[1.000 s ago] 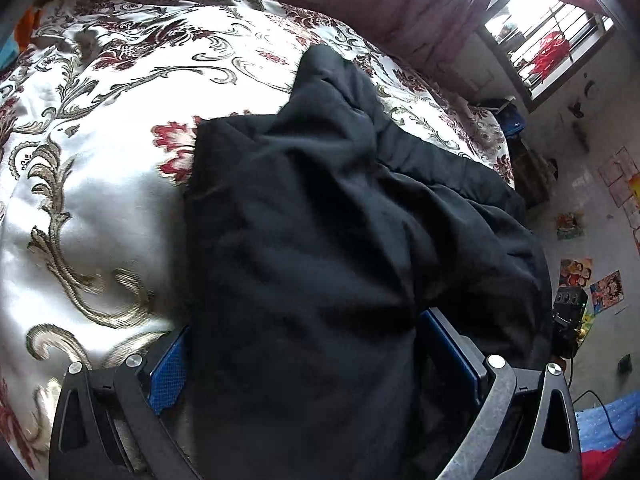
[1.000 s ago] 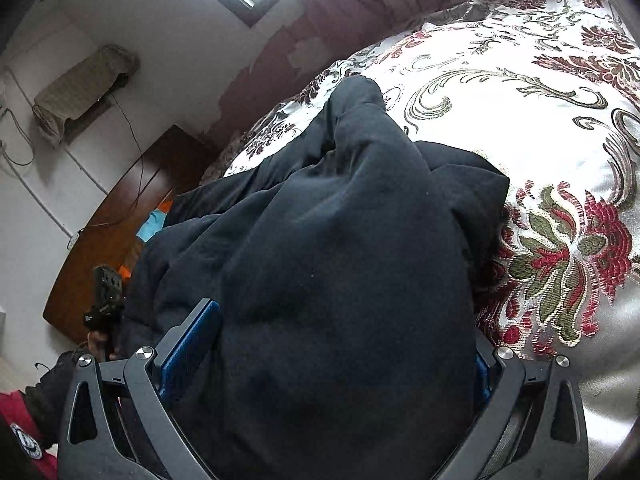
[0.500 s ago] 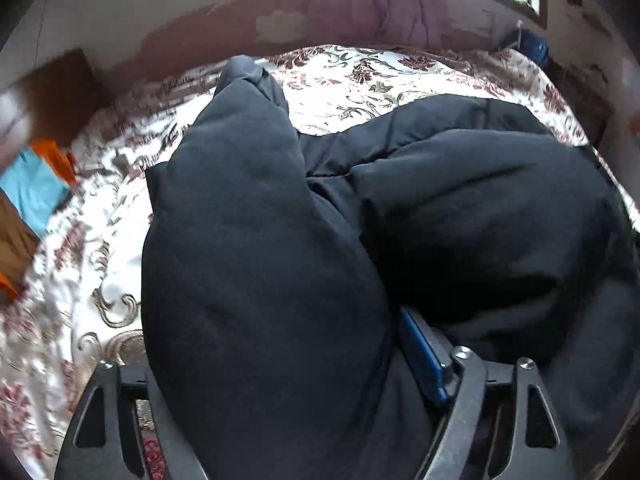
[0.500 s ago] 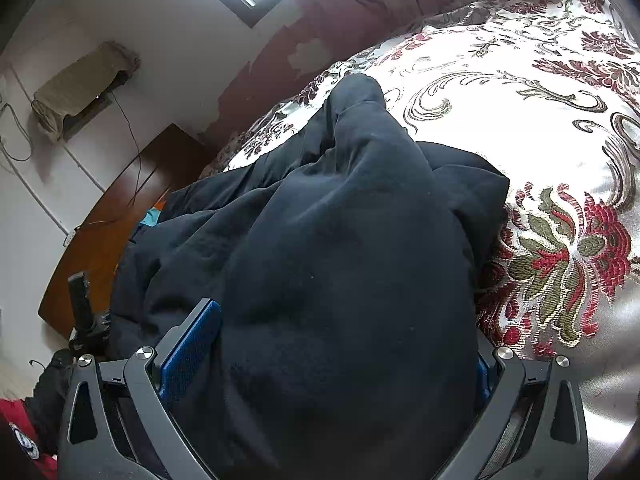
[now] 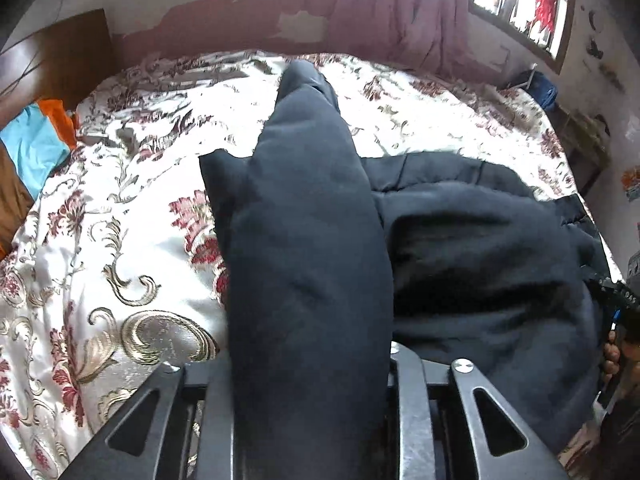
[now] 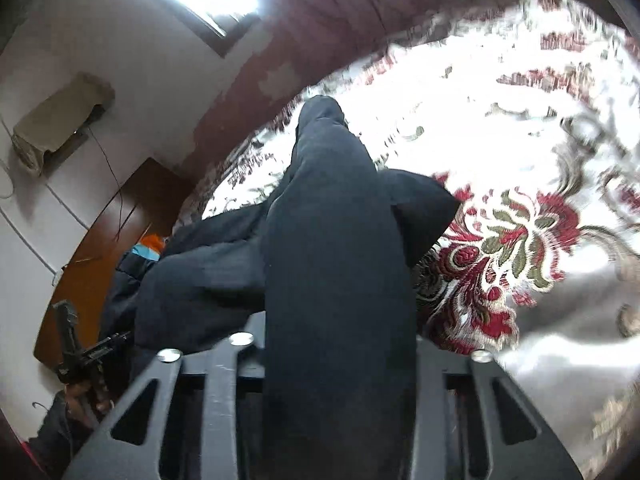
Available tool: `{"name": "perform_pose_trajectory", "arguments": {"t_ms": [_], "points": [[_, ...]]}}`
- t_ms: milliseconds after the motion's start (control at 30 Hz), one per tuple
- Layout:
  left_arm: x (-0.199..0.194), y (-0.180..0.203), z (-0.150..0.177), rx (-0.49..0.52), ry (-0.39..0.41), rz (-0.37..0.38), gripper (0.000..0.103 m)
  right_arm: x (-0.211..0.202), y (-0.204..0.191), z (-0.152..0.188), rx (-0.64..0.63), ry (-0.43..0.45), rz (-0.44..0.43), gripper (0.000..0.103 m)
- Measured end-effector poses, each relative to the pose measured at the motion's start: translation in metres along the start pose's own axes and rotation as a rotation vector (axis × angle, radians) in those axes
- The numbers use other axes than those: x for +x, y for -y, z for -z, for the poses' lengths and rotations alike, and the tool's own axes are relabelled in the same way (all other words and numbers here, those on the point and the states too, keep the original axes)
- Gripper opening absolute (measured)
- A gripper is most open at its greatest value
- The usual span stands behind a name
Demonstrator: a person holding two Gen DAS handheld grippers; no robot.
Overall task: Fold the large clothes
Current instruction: 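Carry the held black jacket with both tools across the bed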
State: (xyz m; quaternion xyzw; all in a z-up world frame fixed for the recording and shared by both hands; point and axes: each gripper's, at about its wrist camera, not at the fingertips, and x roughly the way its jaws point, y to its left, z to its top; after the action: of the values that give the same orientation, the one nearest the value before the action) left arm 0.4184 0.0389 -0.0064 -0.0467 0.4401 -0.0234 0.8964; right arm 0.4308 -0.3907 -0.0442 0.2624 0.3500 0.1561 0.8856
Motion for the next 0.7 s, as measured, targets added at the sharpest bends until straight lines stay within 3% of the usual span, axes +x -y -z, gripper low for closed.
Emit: {"name": "perform_pose_trajectory", "arguments": {"t_ms": [100, 200, 400, 500, 700], "points": [[-0.023, -0.003, -0.004, -0.017, 0.032, 0.045, 0.017, -0.023, -0.025, -0.006, 0.007, 0.050, -0.049, 0.018], [-0.053, -0.007, -0.007, 0.004, 0.064, 0.078, 0.017, -0.043, -0.067, -0.015, -0.095, 0.078, -0.033, 0.018], [-0.109, -0.022, -0.003, 0.036, 0.163, 0.066, 0.017, -0.075, -0.118, -0.023, -0.190, 0.107, -0.060, 0.018], [-0.129, -0.031, -0.002, 0.035, 0.190, 0.055, 0.017, -0.073, -0.132, -0.020, -0.211, 0.102, -0.063, 0.018], [-0.123, -0.053, 0.000, -0.001, 0.179, 0.030, 0.017, -0.047, -0.129, -0.006, -0.202, 0.056, -0.034, 0.018]]}}
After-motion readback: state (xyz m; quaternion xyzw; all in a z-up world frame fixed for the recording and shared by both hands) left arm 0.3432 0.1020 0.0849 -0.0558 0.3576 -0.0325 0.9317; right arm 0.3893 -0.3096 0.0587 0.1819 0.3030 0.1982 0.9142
